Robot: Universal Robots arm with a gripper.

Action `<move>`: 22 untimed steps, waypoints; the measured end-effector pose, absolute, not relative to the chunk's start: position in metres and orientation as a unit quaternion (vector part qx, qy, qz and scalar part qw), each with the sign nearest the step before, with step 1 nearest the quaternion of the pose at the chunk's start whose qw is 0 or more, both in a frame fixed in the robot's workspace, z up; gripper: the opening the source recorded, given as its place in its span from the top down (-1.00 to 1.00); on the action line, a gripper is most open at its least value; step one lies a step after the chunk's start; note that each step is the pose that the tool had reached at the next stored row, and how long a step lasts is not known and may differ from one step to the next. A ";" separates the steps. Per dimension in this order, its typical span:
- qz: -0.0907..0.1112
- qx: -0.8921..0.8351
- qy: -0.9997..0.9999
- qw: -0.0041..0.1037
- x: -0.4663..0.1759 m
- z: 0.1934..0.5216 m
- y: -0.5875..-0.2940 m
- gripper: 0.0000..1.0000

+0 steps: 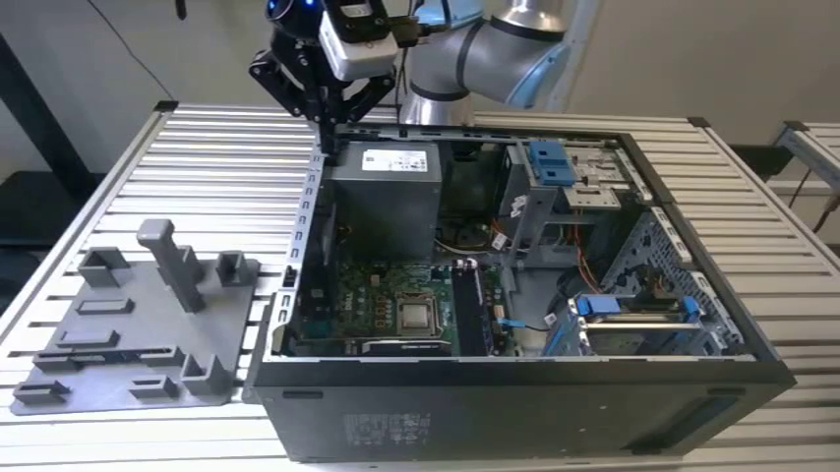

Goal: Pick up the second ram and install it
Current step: 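Reach for the second ram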

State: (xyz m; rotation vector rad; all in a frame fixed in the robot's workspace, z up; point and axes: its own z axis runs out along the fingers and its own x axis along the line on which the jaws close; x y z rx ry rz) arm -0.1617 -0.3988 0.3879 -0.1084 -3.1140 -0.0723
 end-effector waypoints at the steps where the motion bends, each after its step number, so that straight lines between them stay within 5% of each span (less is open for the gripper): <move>1: -0.023 -0.035 -0.999 0.012 -0.163 0.388 -0.399 0.79; 22: -0.023 -0.035 -0.999 0.012 -0.185 0.388 -0.399 0.79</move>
